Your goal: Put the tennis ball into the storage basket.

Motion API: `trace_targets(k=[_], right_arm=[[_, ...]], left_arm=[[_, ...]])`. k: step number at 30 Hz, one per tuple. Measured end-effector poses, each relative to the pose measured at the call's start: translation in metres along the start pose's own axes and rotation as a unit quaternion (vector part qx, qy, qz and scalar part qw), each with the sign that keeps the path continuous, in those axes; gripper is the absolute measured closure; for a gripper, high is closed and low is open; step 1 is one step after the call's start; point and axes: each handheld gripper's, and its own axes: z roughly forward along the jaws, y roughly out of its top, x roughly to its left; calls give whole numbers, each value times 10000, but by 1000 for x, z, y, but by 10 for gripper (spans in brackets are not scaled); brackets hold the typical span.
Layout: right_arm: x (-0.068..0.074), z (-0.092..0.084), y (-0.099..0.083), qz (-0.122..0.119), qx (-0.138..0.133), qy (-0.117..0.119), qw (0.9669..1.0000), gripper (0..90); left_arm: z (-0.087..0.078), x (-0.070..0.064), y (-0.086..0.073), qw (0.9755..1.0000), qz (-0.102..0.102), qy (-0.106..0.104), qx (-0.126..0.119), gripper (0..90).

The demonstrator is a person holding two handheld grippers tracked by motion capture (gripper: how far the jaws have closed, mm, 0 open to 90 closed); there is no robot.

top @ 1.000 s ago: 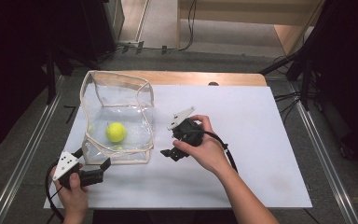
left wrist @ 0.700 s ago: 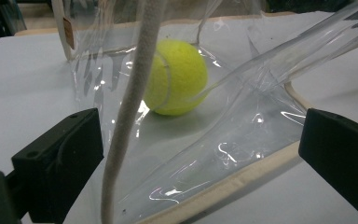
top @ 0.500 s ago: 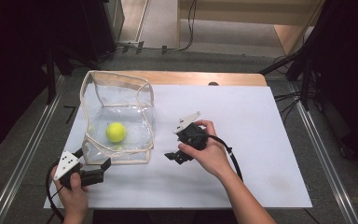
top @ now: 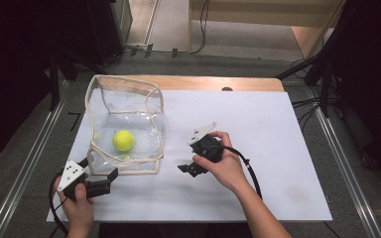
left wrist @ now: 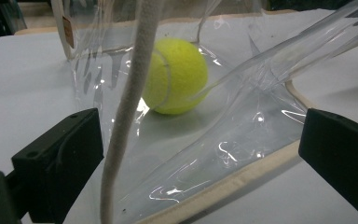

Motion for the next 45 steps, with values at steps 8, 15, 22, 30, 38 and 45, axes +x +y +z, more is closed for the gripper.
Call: trace_targets(k=[8, 15, 22, 30, 38, 45], right_arm=[[-2, -2, -9, 131, -101, -18, 9999, 90], [-5, -7, -20, 238, -225, -55, 9994, 90], [-7, -15, -31, 335, -395, -99, 9986, 90], [-10, -21, -49, 471, -547, -167, 9973, 90], [-13, -30, -62, 531, -692, -258, 9959, 90], [-13, -38, -75, 564, -858, -308, 9942, 90]], left_arm=[[0, 0, 0, 10000, -18, 2, -16, 0], [0, 0, 0, 10000, -23, 2, -24, 0], [0, 0, 0, 10000, -18, 4, -22, 0], [0, 0, 0, 10000, -27, 8, -30, 0], [0, 0, 0, 10000, -1, 8, -17, 0], [0, 0, 0, 10000, -1, 16, -21, 0]])
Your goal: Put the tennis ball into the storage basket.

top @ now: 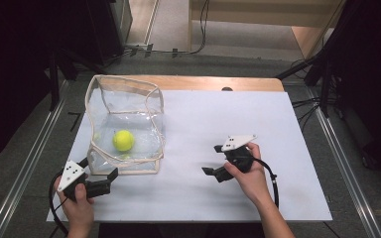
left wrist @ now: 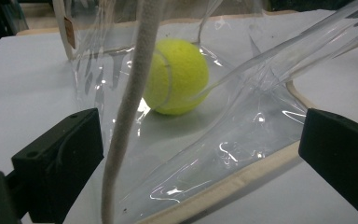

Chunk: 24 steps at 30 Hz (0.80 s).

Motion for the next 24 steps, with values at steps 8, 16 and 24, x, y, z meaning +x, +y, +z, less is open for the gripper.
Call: trace_targets(k=[8, 16, 24], right_arm=[[-5, -15, -16, 84, -164, -111, 9998, 90], [-11, -32, -34, 244, -301, -270, 9989, 90], [-16, -45, -52, 419, -415, -382, 9975, 90]], left_arm=[[0, 0, 0, 10000, 18, 3, 13, 0], [0, -1, 0, 10000, 17, 23, 22, 0], [0, -1, 0, 10000, 30, 30, 19, 0]])
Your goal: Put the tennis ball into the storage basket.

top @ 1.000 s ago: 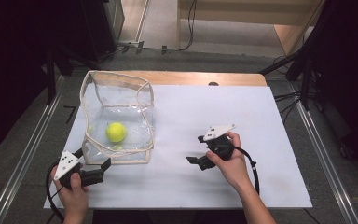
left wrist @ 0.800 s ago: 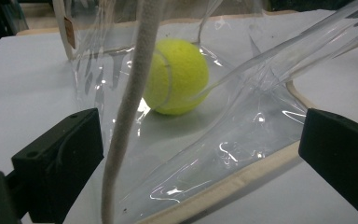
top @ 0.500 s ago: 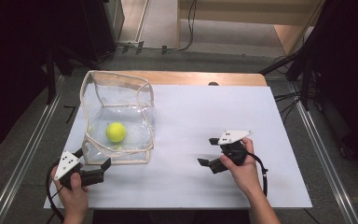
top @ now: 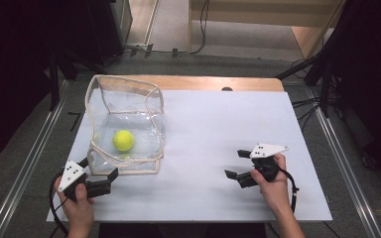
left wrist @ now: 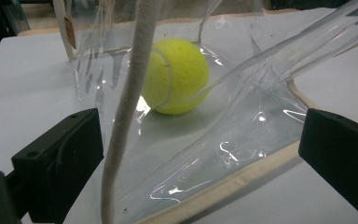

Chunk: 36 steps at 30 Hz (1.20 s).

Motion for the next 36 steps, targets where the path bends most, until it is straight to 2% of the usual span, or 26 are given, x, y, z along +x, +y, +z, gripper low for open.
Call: trace_targets(k=[16, 36], right_arm=[[-7, -16, -26, 241, -235, -172, 9993, 90], [-18, -40, -51, 597, -609, -509, 9951, 90]], left_arm=[[0, 0, 0, 10000, 5, 6, -3, 0], [-1, 2, 0, 10000, -48, -28, -45, 0]])
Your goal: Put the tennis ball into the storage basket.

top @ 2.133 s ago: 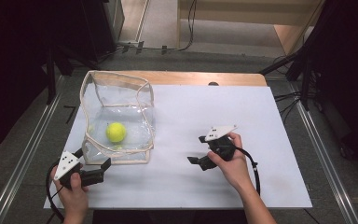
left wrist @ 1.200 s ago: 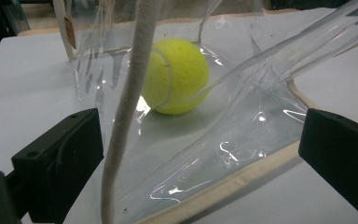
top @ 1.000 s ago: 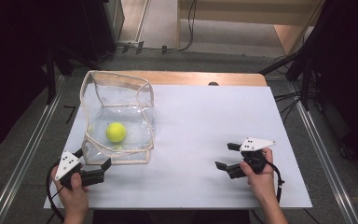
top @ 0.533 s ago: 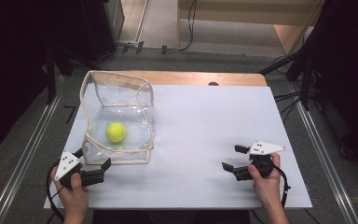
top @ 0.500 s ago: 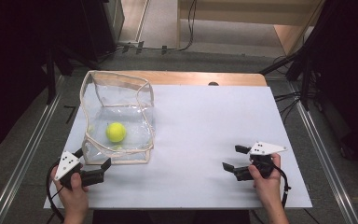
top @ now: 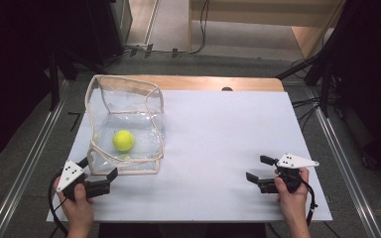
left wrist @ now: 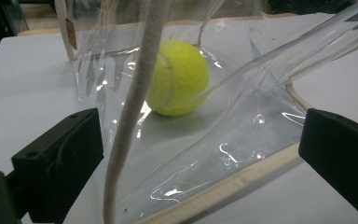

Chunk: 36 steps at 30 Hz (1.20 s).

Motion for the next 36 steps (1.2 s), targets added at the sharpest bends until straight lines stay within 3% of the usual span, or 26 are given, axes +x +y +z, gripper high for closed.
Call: trace_targets(k=[18, 23, 36], right_arm=[[-8, -4, -9, -72, -93, -299, 9995, 90], [-16, -14, -14, 74, -230, -396, 9989, 90], [-19, -10, -17, 113, -292, -378, 9988, 89]], left_arm=[[0, 0, 0, 10000, -9, 2, -3, 0], [0, 0, 0, 10000, -9, -3, -6, 0], [0, -1, 0, 10000, 4, 16, 2, 0]])
